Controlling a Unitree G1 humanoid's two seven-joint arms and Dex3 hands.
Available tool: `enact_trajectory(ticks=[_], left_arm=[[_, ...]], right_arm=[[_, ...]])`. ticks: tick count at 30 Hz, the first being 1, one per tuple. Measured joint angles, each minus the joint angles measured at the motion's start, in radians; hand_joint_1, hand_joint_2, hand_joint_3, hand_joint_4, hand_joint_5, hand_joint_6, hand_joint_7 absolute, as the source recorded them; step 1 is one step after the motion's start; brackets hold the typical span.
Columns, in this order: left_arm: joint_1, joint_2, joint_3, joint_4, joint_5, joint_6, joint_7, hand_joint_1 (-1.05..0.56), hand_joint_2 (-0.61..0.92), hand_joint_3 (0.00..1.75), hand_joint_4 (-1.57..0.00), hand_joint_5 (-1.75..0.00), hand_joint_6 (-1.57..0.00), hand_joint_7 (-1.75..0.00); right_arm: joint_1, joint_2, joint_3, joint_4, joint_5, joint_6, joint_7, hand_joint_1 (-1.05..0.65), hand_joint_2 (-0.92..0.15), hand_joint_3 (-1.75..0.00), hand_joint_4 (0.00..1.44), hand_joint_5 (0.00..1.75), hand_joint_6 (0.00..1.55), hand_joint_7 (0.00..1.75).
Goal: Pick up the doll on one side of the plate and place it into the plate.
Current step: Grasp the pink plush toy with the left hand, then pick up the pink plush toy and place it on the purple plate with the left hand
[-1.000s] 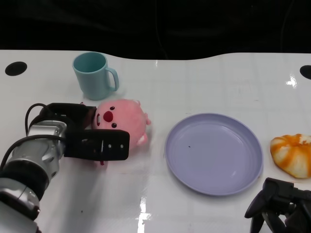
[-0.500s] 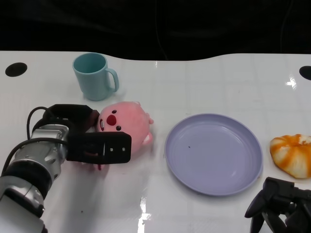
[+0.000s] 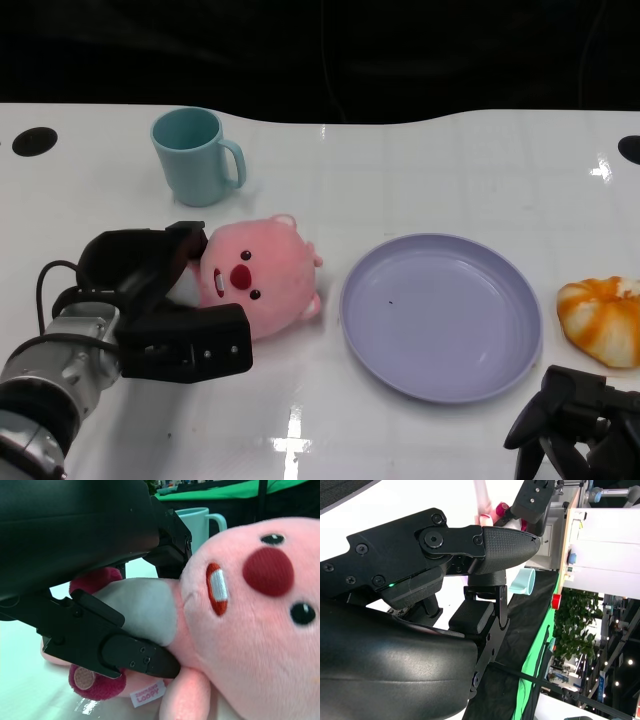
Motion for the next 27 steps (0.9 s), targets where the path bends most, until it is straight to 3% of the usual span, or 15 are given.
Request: enact_trajectory(ticks=[12,27], left_arm=[[0.095,0.062,0.080,-0.175,-0.057,-0.076,0.003,-0.15,0.55,1.10,-0.88,-1.75,-0.69,-1.75],[0.119,0.076,0.144,-0.397,-0.089,-0.049,-0.055,-0.14,0.47,1.21,-0.91,-1.75,-0.73,-1.75]], right_arm=[[-0.003,-0.002,-0.003,0.000,0.012,0.006,0.000,-0.77,-0.91,-0.44,0.85,1.54,0.84,1.21],[-0.015,-0.002,-0.002,0.027,0.013,-0.002,0.003,-0.76,-0.90,-0.47,0.85,1.55,0.83,1.22]])
